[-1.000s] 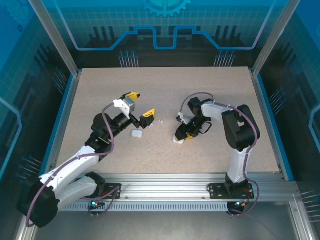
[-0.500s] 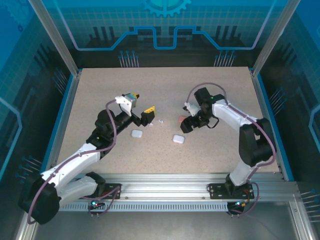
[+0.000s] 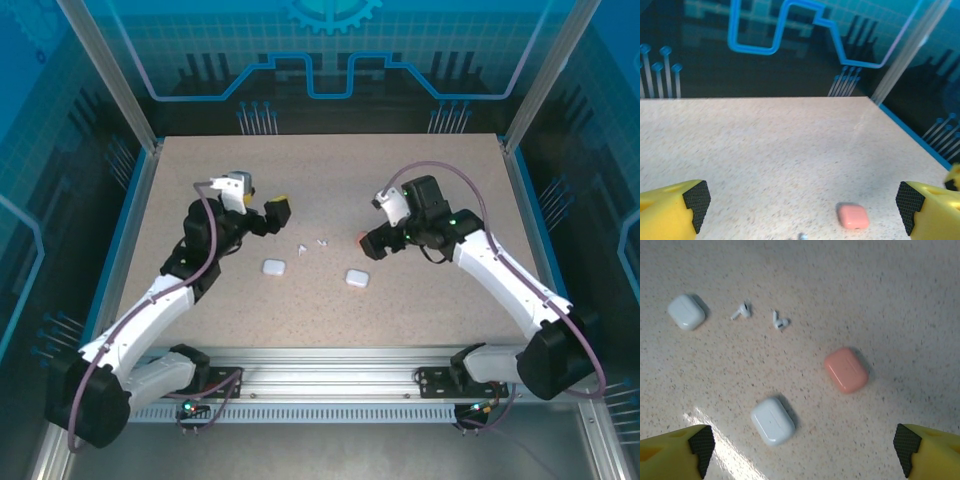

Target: Insert the wireless bluetooth earbuds into the charging case

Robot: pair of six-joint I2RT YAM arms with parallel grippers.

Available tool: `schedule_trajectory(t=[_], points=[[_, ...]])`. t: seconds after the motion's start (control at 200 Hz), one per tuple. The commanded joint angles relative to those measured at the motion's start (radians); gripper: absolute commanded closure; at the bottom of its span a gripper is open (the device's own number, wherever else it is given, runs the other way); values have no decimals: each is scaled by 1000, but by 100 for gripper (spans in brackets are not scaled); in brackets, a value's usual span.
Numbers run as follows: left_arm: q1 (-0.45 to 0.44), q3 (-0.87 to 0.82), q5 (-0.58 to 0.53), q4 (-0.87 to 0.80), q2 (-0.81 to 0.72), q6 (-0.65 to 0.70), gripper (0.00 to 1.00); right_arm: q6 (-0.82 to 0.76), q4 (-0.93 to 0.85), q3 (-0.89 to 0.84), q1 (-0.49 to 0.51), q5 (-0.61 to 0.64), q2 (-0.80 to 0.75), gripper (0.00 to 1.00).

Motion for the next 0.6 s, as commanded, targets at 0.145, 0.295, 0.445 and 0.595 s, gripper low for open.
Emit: schedule_trajectory(t=[0.145,0.295,0.445,0.595], points=[[109,36,17,-212,-34,-54,1,27,191,-58,109,109,-26,0],[172,77,65,-315,-47,-39,1,31,191,-33,148,139,12,0],[231,124,112,-419,-29,-68,1,-23,199,8,221,152,71,0],[308,126,128,-469,-14,-143,1,-153,183,91,287,154,189,0]])
